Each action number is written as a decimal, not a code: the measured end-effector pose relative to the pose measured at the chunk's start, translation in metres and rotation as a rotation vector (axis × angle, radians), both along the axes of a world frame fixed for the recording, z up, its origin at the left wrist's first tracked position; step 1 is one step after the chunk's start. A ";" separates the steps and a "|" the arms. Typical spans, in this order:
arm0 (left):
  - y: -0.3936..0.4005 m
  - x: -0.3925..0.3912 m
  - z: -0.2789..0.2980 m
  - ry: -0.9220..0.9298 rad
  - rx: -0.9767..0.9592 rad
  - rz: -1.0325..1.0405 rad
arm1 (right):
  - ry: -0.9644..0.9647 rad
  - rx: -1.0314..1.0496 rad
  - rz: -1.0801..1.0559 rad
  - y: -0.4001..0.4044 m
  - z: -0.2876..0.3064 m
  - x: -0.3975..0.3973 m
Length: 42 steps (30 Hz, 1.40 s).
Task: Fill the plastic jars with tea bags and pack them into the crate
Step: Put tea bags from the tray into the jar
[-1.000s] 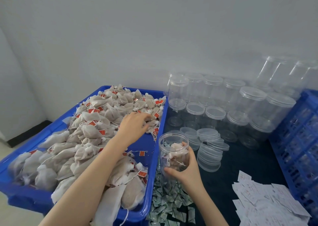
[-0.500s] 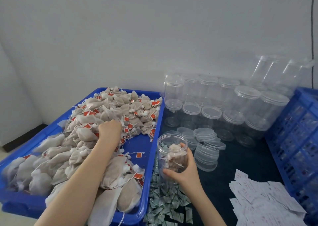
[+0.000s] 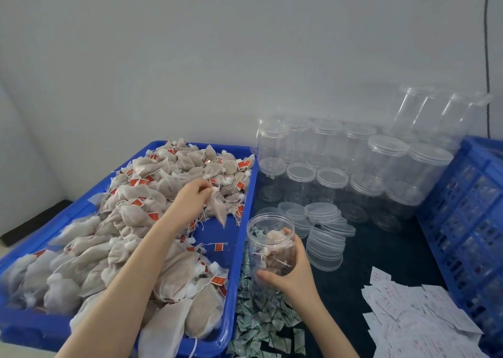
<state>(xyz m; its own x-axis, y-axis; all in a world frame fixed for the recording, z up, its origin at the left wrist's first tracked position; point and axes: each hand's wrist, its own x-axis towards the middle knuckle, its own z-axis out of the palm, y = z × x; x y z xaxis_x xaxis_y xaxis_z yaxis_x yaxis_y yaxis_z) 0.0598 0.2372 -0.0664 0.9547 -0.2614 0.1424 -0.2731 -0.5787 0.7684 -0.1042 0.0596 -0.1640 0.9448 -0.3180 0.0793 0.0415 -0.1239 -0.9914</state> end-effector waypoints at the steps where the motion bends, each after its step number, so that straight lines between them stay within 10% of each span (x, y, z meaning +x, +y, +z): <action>1: -0.006 -0.009 0.007 0.041 -0.127 -0.059 | 0.003 -0.004 0.001 0.000 -0.001 0.000; 8: -0.046 -0.058 0.024 0.168 -0.540 -0.451 | -0.017 -0.053 0.000 0.002 -0.006 -0.001; 19: -0.049 -0.065 0.000 -0.304 0.171 -0.577 | -0.086 -0.001 -0.075 -0.006 -0.005 -0.006; 32: -0.062 -0.080 -0.014 -0.245 0.498 -0.702 | -0.126 -0.009 -0.094 -0.004 -0.007 -0.009; 42: -0.064 -0.080 0.000 -0.294 0.002 -0.533 | -0.120 -0.038 -0.173 -0.034 -0.001 -0.025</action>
<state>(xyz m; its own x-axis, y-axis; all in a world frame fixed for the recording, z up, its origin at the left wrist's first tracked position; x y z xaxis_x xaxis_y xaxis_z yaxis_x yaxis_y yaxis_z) -0.0200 0.1735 -0.0660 0.6134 -0.6928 0.3792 -0.7260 -0.3056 0.6160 -0.1287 0.0254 -0.1650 0.8596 -0.4689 0.2028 0.1339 -0.1763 -0.9752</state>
